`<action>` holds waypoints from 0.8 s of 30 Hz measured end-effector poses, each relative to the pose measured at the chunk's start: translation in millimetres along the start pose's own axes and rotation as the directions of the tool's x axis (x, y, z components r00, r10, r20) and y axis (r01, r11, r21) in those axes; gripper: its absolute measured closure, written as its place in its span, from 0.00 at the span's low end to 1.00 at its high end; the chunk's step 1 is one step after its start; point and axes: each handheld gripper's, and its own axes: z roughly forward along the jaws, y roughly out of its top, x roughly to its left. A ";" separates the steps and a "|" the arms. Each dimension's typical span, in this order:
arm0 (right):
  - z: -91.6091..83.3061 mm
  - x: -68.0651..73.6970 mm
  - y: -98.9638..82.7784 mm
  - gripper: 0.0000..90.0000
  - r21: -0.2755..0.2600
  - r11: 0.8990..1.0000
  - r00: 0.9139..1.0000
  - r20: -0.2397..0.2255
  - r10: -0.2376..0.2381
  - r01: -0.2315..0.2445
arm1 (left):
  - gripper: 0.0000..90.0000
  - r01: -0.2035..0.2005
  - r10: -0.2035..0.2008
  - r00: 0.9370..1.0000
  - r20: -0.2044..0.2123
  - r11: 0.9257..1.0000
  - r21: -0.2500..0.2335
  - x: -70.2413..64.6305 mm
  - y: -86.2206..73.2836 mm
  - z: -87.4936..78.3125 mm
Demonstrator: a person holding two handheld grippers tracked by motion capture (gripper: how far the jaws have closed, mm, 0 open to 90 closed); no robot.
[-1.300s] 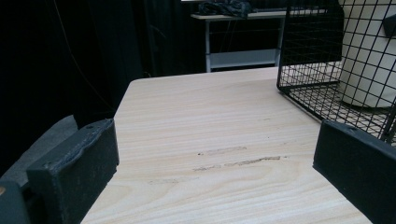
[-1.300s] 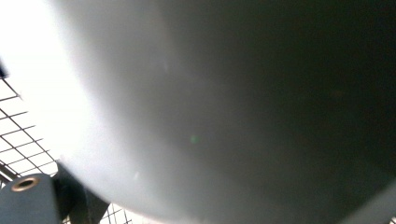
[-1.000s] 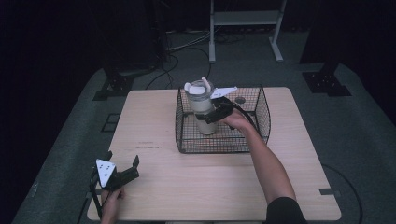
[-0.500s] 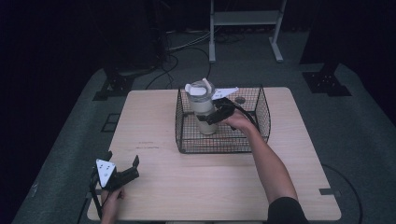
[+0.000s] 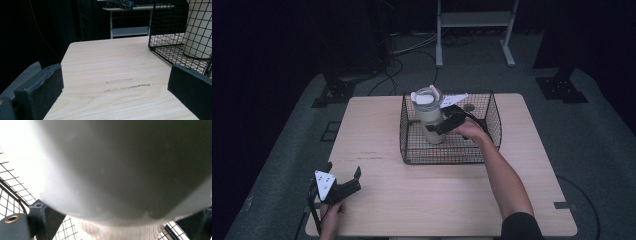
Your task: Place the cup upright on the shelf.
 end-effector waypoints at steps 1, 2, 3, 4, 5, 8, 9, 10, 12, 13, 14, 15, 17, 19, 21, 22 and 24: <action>-0.3 -0.1 -0.4 0.09 0.003 1.000 1.000 0.001 -0.003 0.003 | 0.00 -0.001 0.001 1.000 0.000 1.000 0.000 -0.1 0.0 0.0; -0.6 0.2 -1.9 0.09 0.035 0.999 1.000 0.003 -0.001 0.001 | 0.00 0.000 0.000 1.000 0.000 1.000 0.000 -0.1 0.0 0.0; -0.6 0.2 -1.9 0.09 0.035 0.999 1.000 0.003 -0.001 0.001 | 0.00 0.000 0.000 1.000 0.000 1.000 0.000 -0.1 0.0 0.0; -1.6 -0.8 -4.2 0.09 0.048 0.999 1.000 -0.003 0.011 -0.011 | 0.00 0.000 0.000 1.000 0.000 1.000 0.001 0.1 0.0 -0.1; -1.6 -0.8 -4.2 0.09 0.048 0.999 1.000 -0.003 0.011 -0.011 | 0.00 0.001 -0.001 1.000 0.001 1.000 0.001 0.1 0.0 0.0; -4.3 -0.4 -5.2 0.09 0.041 0.999 1.000 0.006 0.014 -0.015 | 0.00 0.001 -0.001 1.000 0.001 1.000 0.000 0.1 0.0 0.1; -5.2 -0.8 -5.9 0.09 0.040 0.999 1.000 0.009 0.007 -0.007 | 0.00 0.000 0.000 1.000 0.001 1.000 0.000 0.0 0.0 0.0; -7.6 -0.7 -7.7 0.09 0.048 0.999 1.000 0.013 0.009 -0.010 | 0.00 -0.001 0.001 1.000 0.001 1.000 0.000 -0.2 0.0 0.0; -8.3 -1.1 -8.5 0.09 0.047 0.999 1.000 0.016 0.006 -0.006 | 0.00 -0.001 0.001 1.000 0.001 1.000 0.000 -0.2 -0.1 0.0; -10.4 -1.2 -9.7 0.09 0.054 0.998 1.000 0.016 0.011 -0.012 | 0.00 -0.001 0.001 1.000 0.001 1.000 0.000 -0.2 0.0 0.0; -12.8 -1.7 -12.3 0.09 0.059 0.998 0.999 0.028 0.015 -0.017 | 0.00 -0.001 0.001 1.000 0.001 1.000 0.000 -0.2 0.0 0.0; -12.8 -1.7 -12.3 0.09 0.059 0.998 0.999 0.028 0.015 -0.017 | 0.00 -0.001 0.001 1.000 0.001 1.000 0.000 -0.2 0.0 0.0; -15.9 -2.4 -14.9 0.09 0.059 0.998 0.999 0.035 0.016 -0.018 | 0.00 -0.001 0.001 1.000 0.001 1.000 0.000 -0.3 0.0 0.1; -20.7 -2.9 -15.4 0.09 0.042 0.999 0.999 0.032 0.023 -0.024 | 0.00 -0.004 0.004 1.000 0.001 1.000 0.000 -0.4 -0.1 0.1; -25.4 -1.6 -12.6 0.09 0.038 0.999 0.999 0.043 0.026 -0.027 | 0.00 -0.005 0.005 1.000 0.000 1.000 0.000 -0.6 -0.1 0.3; -27.5 -0.6 -11.3 0.09 0.035 0.999 0.999 0.044 0.027 -0.028 | 0.00 -0.005 0.005 1.000 0.000 1.000 0.000 -0.6 -0.1 0.2; -31.9 0.8 -9.1 0.09 0.034 0.999 0.998 0.052 0.023 -0.025 | 0.00 -0.004 0.004 1.000 0.000 1.000 0.000 -0.5 -0.1 0.2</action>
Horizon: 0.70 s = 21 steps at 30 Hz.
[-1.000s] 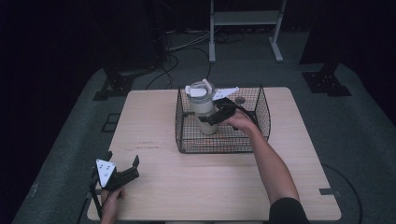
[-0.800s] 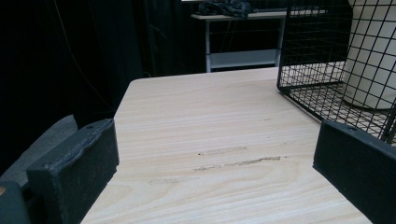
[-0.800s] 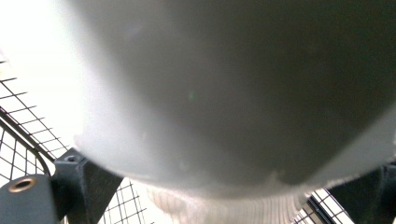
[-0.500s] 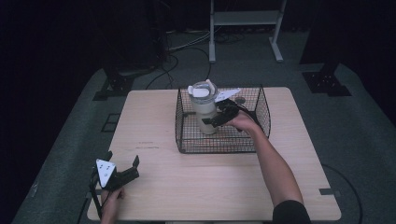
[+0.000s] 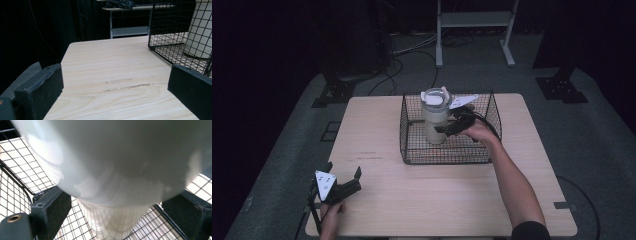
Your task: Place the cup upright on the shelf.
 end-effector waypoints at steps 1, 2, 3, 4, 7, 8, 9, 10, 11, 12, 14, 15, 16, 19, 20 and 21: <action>-1.7 0.4 0.3 0.09 -0.003 1.000 1.000 0.000 0.002 -0.002 | 0.00 0.001 -0.001 1.000 0.000 1.000 0.001 0.0 0.1 -0.1; -4.3 0.5 0.6 0.09 -0.005 1.000 1.000 0.004 0.001 -0.001 | 0.00 0.001 -0.001 1.000 0.000 1.000 0.001 0.0 0.1 -0.1; -6.2 0.9 0.4 0.09 -0.002 1.000 1.000 0.008 -0.001 0.001 | 0.00 0.000 0.000 1.000 0.000 1.000 0.000 0.0 0.0 -0.1; -8.0 1.3 0.0 0.09 -0.001 1.000 1.000 0.011 -0.005 0.005 | 0.00 -0.001 0.001 1.000 0.000 1.000 0.000 -0.1 0.0 -0.1; -13.9 1.5 -2.0 0.09 0.010 1.000 1.000 0.025 0.004 -0.004 | 0.00 -0.002 0.002 1.000 0.000 1.000 -0.001 -0.2 -0.1 -0.1; -16.2 0.9 -2.7 0.09 0.009 1.000 1.000 0.028 0.012 -0.013 | 0.00 -0.001 0.001 1.000 0.000 1.000 -0.001 -0.2 0.0 -0.1; -18.6 0.6 -3.3 0.09 0.007 1.000 0.999 0.027 0.027 -0.027 | 0.00 -0.001 0.001 1.000 0.000 1.000 -0.001 -0.2 0.0 -0.1; -20.7 -0.1 -3.7 0.09 0.007 0.999 0.999 0.031 0.033 -0.034 | 0.00 0.000 0.000 1.000 -0.001 1.000 0.000 -0.2 -0.1 -0.1; -22.4 -0.2 -3.8 0.09 0.011 0.999 0.999 0.034 0.037 -0.038 | 0.00 0.000 0.000 1.000 -0.001 1.000 -0.001 -0.1 -0.1 -0.1; -24.2 -0.3 -3.8 0.09 0.013 0.999 0.999 0.037 0.035 -0.035 | 0.00 0.000 0.000 1.000 -0.002 1.000 -0.001 -0.1 -0.1 -0.2; -27.5 -0.8 -3.2 0.09 0.012 0.999 0.998 0.045 0.040 -0.040 | 0.00 -0.001 0.001 1.000 -0.001 1.000 0.000 -0.1 0.0 -0.2; -29.6 -0.7 -2.5 0.09 0.008 0.999 0.998 0.045 0.046 -0.046 | 0.00 0.000 0.000 1.000 -0.001 1.000 -0.001 -0.1 -0.1 -0.3; -31.4 -0.7 -1.9 0.09 0.005 0.999 0.998 0.047 0.050 -0.050 | 0.00 0.000 0.000 1.000 -0.002 1.000 -0.002 -0.1 -0.1 -0.3; -35.7 0.2 -0.1 0.09 0.011 0.998 0.997 0.055 0.056 -0.056 | 0.00 0.003 -0.003 1.000 -0.002 1.000 -0.001 0.1 0.0 -0.3; -37.1 0.6 0.4 0.09 0.013 0.998 0.997 0.059 0.054 -0.055 | 0.00 0.002 -0.002 1.000 -0.001 1.000 0.000 0.2 0.0 -0.3; -39.3 1.2 1.2 0.09 0.018 0.998 0.996 0.068 0.055 -0.056 | 0.00 0.001 -0.001 1.000 -0.001 1.000 -0.002 0.1 -0.1 -0.4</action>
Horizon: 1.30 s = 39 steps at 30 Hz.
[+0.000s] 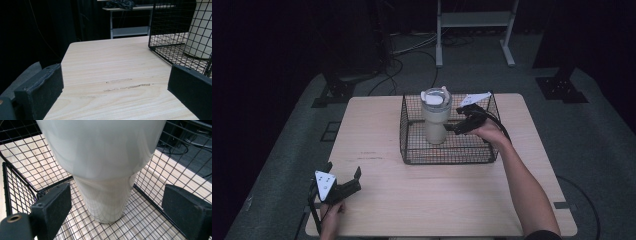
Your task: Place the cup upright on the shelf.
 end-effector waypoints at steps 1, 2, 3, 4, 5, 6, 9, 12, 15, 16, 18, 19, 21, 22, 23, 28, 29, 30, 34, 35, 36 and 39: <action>0.0 0.0 0.0 0.09 0.000 1.000 1.000 0.000 0.000 0.000 | 0.00 -0.001 0.001 1.000 0.000 1.000 0.000 -0.1 0.0 0.0; -0.7 0.3 0.3 0.10 0.004 1.000 1.000 0.004 0.003 -0.003 | 0.00 -0.001 0.001 1.000 0.000 1.000 -0.001 -0.2 0.0 0.0; -3.5 0.9 0.8 0.09 0.009 1.000 1.000 0.005 0.005 -0.005 | 0.00 -0.001 0.001 1.000 0.000 1.000 0.000 -0.3 0.0 0.0; -4.9 1.0 0.8 0.10 0.011 1.000 1.000 0.006 0.007 -0.007 | 0.00 -0.001 0.001 1.000 0.000 1.000 -0.001 -0.3 0.0 0.0; -4.9 1.0 0.8 0.10 0.011 1.000 1.000 0.006 0.007 -0.007 | 0.00 -0.001 0.001 1.000 0.000 1.000 -0.001 -0.2 0.0 0.0; -6.2 1.1 0.9 0.09 0.012 1.000 1.000 0.010 0.005 -0.005 | 0.00 -0.001 0.001 1.000 0.000 1.000 0.000 -0.2 0.0 0.0; -11.7 2.1 1.4 0.10 0.010 1.000 1.000 0.024 0.014 -0.014 | 0.00 -0.002 0.002 1.000 0.000 1.000 0.000 -0.3 0.0 0.0; -17.0 3.6 1.0 0.10 0.011 1.000 0.999 0.034 0.008 -0.009 | 0.00 -0.002 0.002 1.000 0.000 1.000 0.000 -0.3 0.0 0.1; -21.7 4.3 0.5 0.10 0.013 1.000 0.999 0.046 0.015 -0.016 | 0.00 -0.002 0.002 1.000 -0.001 1.000 0.001 -0.3 0.0 0.2; -23.3 5.3 0.8 0.10 0.009 1.000 0.999 0.046 0.019 -0.020 | 0.00 -0.002 0.002 1.000 -0.001 1.000 0.001 -0.4 0.0 0.2; -25.8 6.6 1.7 0.10 0.003 1.000 0.998 0.050 0.023 -0.023 | 0.00 -0.004 0.004 1.000 -0.001 1.000 0.002 -0.4 0.0 0.2; -29.0 8.7 2.9 0.10 -0.006 1.000 0.998 0.053 0.028 -0.028 | 0.00 -0.004 0.004 1.000 -0.001 1.000 0.002 -0.4 0.0 0.2; -30.1 9.8 3.1 0.10 -0.007 1.000 0.998 0.052 0.028 -0.028 | 0.00 -0.003 0.003 1.000 -0.001 1.000 0.001 -0.4 0.0 0.1; -32.8 11.9 3.2 0.10 -0.003 1.000 0.998 0.056 0.031 -0.031 | 0.00 -0.003 0.003 1.000 -0.001 1.000 0.001 -0.4 0.0 0.2; -32.8 11.9 3.2 0.10 -0.003 1.000 0.998 0.056 0.031 -0.031 | 0.00 -0.003 0.003 1.000 -0.001 1.000 0.001 -0.4 0.0 0.2; -39.9 15.9 2.0 0.10 -0.015 0.999 0.998 0.055 0.034 -0.033 | 0.00 -0.004 0.004 1.000 0.000 1.000 0.002 -0.4 0.0 0.2; -41.5 16.8 1.7 0.10 -0.014 0.999 0.998 0.053 0.033 -0.032 | 0.00 -0.004 0.004 1.000 0.000 1.000 0.002 -0.4 0.0 0.2; -44.5 18.3 0.9 0.10 -0.012 0.999 0.998 0.058 0.031 -0.030 | 0.00 -0.004 0.004 1.000 0.000 1.000 0.002 -0.4 0.0 0.2; -50.0 20.7 -0.5 0.10 -0.015 1.000 0.998 0.052 0.027 -0.026 | 0.00 -0.004 0.004 1.000 0.000 1.000 0.002 -0.4 0.0 0.2; -51.7 21.5 -0.9 0.10 -0.018 1.000 0.998 0.052 0.024 -0.024 | 0.00 -0.004 0.004 1.000 0.000 1.000 0.002 -0.4 0.0 0.3; -53.8 22.5 -1.2 0.10 -0.022 0.999 0.998 0.048 0.028 -0.027 | 0.00 -0.004 0.004 1.000 0.000 1.000 0.003 -0.4 0.0 0.3; -59.1 24.4 -2.5 0.10 -0.024 0.999 0.999 0.045 0.024 -0.023 | 0.00 -0.005 0.005 1.000 0.000 1.000 0.003 -0.5 0.0 0.3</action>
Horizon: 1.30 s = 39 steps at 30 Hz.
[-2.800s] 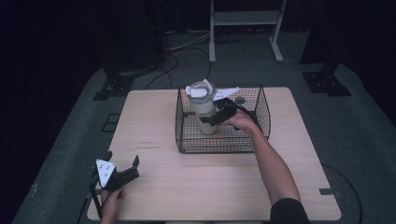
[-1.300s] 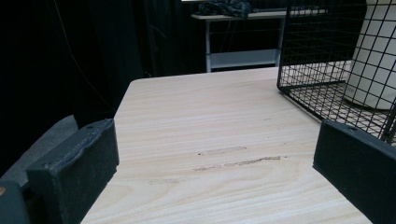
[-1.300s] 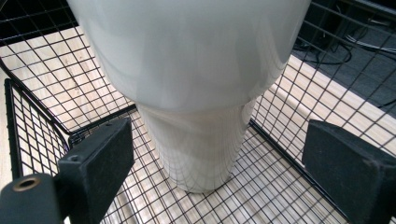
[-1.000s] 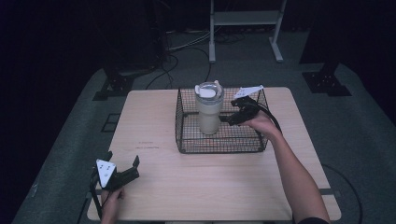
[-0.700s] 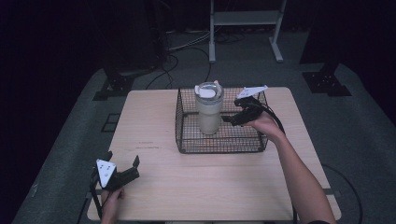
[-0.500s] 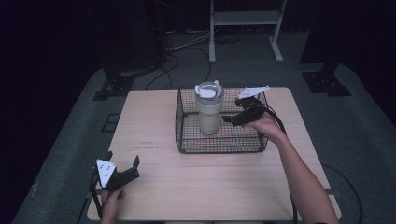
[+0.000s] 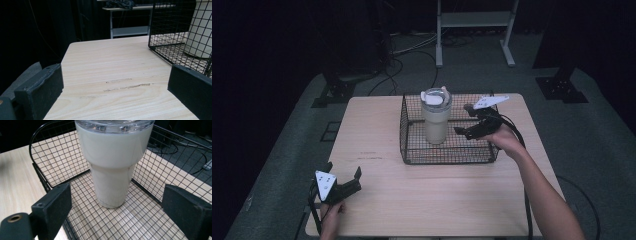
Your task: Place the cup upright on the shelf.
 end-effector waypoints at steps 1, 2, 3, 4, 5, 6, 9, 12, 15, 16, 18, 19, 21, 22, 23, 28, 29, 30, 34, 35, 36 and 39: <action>-1.5 0.5 -0.6 0.10 -0.001 1.000 1.000 0.001 0.002 -0.002 | 0.00 0.000 0.000 1.000 0.000 1.000 0.000 0.0 0.0 0.0; -3.2 0.7 -1.3 0.10 -0.005 1.000 1.000 0.001 -0.001 0.001 | 0.00 0.000 0.000 1.000 0.000 1.000 0.000 0.0 0.0 0.0; -5.0 1.4 -1.9 0.10 -0.006 1.000 1.000 -0.002 0.000 0.000 | 0.00 0.000 0.000 1.000 0.000 1.000 0.000 0.0 0.0 0.0; -8.0 2.6 -3.5 0.10 -0.007 1.000 1.000 -0.003 -0.002 0.002 | 0.00 0.000 0.000 1.000 0.000 1.000 0.000 0.0 0.0 0.0; -8.0 2.6 -3.5 0.10 -0.007 1.000 1.000 -0.003 -0.002 0.002 | 0.00 0.000 0.000 1.000 0.000 1.000 0.000 -0.1 0.0 0.0; -9.4 3.3 -4.3 0.10 -0.007 1.000 1.000 -0.005 -0.005 0.005 | 0.00 0.000 0.000 1.000 0.000 1.000 0.000 0.0 0.0 0.0; -13.6 4.6 -7.5 0.10 -0.002 1.000 1.000 -0.005 -0.010 0.010 | 0.00 0.000 0.000 1.000 0.000 1.000 0.000 0.0 0.0 0.0; -18.3 6.0 -10.5 0.10 -0.001 1.000 1.000 -0.007 -0.014 0.014 | 0.00 0.001 -0.001 1.000 -0.001 1.000 0.000 0.1 0.0 0.0; -22.9 8.5 -14.4 0.10 -0.006 1.000 1.000 -0.011 -0.012 0.012 | 0.00 0.002 -0.002 1.000 -0.001 1.000 0.000 0.1 0.0 0.1; -25.6 9.6 -17.4 0.10 -0.007 1.000 1.000 -0.013 -0.016 0.016 | 0.00 0.001 -0.001 1.000 -0.001 1.000 0.000 0.1 0.0 0.1; -27.0 10.3 -18.8 0.10 -0.005 1.000 1.000 -0.010 -0.015 0.015 | 0.00 0.001 -0.001 1.000 -0.001 1.000 0.000 0.0 0.0 0.0; -28.1 10.8 -20.2 0.10 -0.004 1.000 1.000 -0.014 -0.018 0.018 | 0.00 0.000 0.000 1.000 0.000 1.000 0.000 0.0 0.0 0.1; -30.7 11.8 -22.9 0.10 -0.004 1.000 1.000 -0.017 -0.018 0.017 | 0.00 0.001 -0.001 1.000 -0.001 1.000 0.000 0.1 0.0 0.1; -31.9 12.4 -24.2 0.10 -0.003 1.000 1.000 -0.018 -0.020 0.020 | 0.00 0.002 -0.002 1.000 -0.002 1.000 0.001 0.2 0.0 0.1; -33.5 12.9 -25.7 0.10 -0.005 1.000 0.999 -0.019 -0.026 0.026 | 0.00 0.002 -0.002 1.000 -0.002 1.000 0.001 0.2 0.0 0.1; -40.2 16.3 -31.2 0.10 -0.008 1.000 0.999 -0.024 -0.022 0.021 | 0.00 0.001 -0.001 1.000 -0.001 1.000 0.001 0.1 0.0 0.1; -41.1 16.4 -32.2 0.10 -0.012 1.000 0.999 -0.023 -0.025 0.025 | 0.00 0.002 -0.002 1.000 -0.002 1.000 0.000 0.1 0.0 0.2; -42.3 17.3 -33.5 0.10 -0.016 1.000 0.999 -0.028 -0.015 0.015 | 0.00 0.004 -0.004 1.000 -0.002 1.000 -0.001 0.0 0.0 0.3; -46.4 20.8 -39.8 0.10 -0.022 1.000 0.999 -0.033 -0.020 0.020 | 0.00 0.002 -0.002 1.000 -0.002 1.000 0.001 0.2 0.0 0.1; -47.3 21.5 -41.5 0.10 -0.021 1.000 0.999 -0.033 -0.021 0.021 | 0.00 0.001 -0.001 1.000 -0.002 1.000 0.001 0.1 0.0 0.1; -49.6 23.2 -44.5 0.10 -0.025 1.000 0.999 -0.038 -0.019 0.018 | 0.00 0.001 -0.001 1.000 -0.002 1.000 0.001 0.1 0.0 0.1; -51.5 25.5 -46.5 0.10 -0.028 0.999 0.999 -0.040 -0.025 0.024 | 0.00 0.001 -0.001 1.000 -0.003 1.000 0.002 0.2 0.0 0.2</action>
